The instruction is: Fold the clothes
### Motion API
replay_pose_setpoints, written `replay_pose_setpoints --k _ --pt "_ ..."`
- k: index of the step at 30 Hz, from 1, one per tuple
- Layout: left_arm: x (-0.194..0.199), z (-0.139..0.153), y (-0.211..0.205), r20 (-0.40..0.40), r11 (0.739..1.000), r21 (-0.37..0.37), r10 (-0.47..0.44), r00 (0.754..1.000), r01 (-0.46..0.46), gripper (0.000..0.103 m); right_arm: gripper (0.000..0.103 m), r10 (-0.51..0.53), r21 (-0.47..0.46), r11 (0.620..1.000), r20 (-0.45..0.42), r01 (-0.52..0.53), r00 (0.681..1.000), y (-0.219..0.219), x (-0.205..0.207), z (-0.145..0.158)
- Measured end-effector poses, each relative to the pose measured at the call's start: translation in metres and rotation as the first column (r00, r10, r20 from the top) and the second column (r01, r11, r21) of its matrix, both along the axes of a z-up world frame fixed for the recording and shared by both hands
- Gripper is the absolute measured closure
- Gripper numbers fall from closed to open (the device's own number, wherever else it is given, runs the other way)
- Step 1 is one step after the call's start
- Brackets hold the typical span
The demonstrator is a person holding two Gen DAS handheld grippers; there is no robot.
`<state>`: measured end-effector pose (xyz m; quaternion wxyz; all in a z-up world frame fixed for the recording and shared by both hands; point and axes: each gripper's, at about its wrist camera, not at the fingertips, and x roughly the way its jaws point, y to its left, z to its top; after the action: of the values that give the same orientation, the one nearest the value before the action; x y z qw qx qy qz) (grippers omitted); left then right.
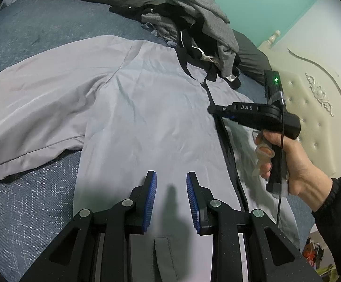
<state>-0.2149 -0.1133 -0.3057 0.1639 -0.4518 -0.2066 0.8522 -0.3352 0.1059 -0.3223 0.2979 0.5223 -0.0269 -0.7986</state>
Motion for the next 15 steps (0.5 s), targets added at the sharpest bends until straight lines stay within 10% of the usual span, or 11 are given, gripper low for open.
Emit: replay_pose_setpoints --k 15 --pt "0.002 -0.001 0.001 0.0 1.0 -0.003 -0.001 1.0 0.001 0.074 0.1 -0.041 0.056 0.998 0.081 0.036 0.996 -0.012 -0.04 -0.024"
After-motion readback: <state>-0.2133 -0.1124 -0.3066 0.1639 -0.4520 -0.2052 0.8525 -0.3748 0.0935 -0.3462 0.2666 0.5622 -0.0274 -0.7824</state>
